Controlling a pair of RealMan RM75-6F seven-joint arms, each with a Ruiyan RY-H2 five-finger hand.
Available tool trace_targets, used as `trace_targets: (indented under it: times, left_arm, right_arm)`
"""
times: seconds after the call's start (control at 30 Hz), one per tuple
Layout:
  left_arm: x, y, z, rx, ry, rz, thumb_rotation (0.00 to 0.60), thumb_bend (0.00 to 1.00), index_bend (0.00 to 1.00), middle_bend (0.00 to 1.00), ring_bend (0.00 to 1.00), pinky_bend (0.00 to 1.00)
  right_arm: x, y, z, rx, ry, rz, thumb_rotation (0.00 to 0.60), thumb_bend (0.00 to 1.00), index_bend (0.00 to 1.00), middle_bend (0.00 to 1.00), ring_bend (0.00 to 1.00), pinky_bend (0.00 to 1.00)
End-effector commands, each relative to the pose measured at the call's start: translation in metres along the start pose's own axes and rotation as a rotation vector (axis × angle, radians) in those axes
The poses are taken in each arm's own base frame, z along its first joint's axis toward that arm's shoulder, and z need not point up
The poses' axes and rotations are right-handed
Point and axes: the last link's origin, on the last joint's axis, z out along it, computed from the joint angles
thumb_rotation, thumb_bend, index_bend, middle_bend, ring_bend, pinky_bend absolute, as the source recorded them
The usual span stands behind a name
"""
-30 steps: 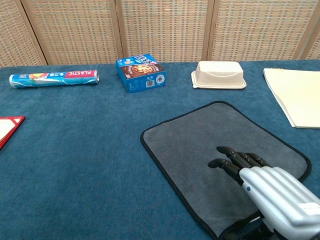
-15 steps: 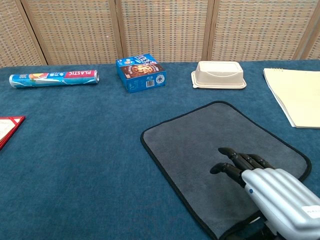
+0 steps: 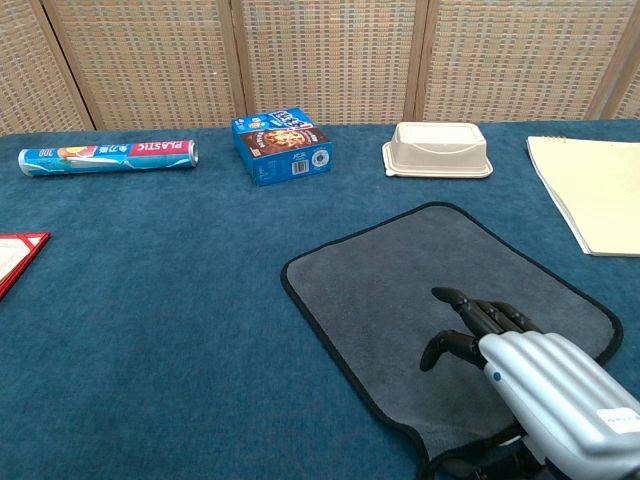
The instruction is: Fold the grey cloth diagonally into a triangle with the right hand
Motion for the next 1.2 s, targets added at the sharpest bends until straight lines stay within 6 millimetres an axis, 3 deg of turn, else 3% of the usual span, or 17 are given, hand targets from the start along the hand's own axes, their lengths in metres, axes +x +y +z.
trace_targets:
  times: [0.03,0.3,0.57,1.2]
  left_arm:
    - [-0.0003,0.0004,-0.0001,-0.002,-0.002,0.001,0.6,0.13,0.0,0.0,0.0,0.0]
    - [-0.0008,0.0009,-0.0003,-0.003,-0.004,-0.002,0.6,0.13,0.0,0.0,0.0,0.0]
    - [-0.0009,0.0013,-0.0006,-0.007,-0.007,-0.005,0.6,0.13,0.0,0.0,0.0,0.0]
    - [-0.002,0.0026,-0.0005,-0.012,-0.011,-0.006,0.6,0.13,0.0,0.0,0.0,0.0]
  right_arm:
    - [0.0005,0.0001,0.0009,0.002,0.007,0.003,0.6,0.17,0.34,0.0,0.0,0.0]
    - [0.0013,0.0024,0.0082,-0.007,0.015,0.014,0.6,0.19,0.34,0.0,0.0,0.0]
    - [-0.0017,0.0043,0.0062,-0.009,0.001,0.005,0.6,0.31,0.41,0.0,0.0,0.0]
    - [0.0019,0.0039,0.0074,-0.001,0.009,0.018,0.6,0.43,0.48,0.02,0.0,0.0]
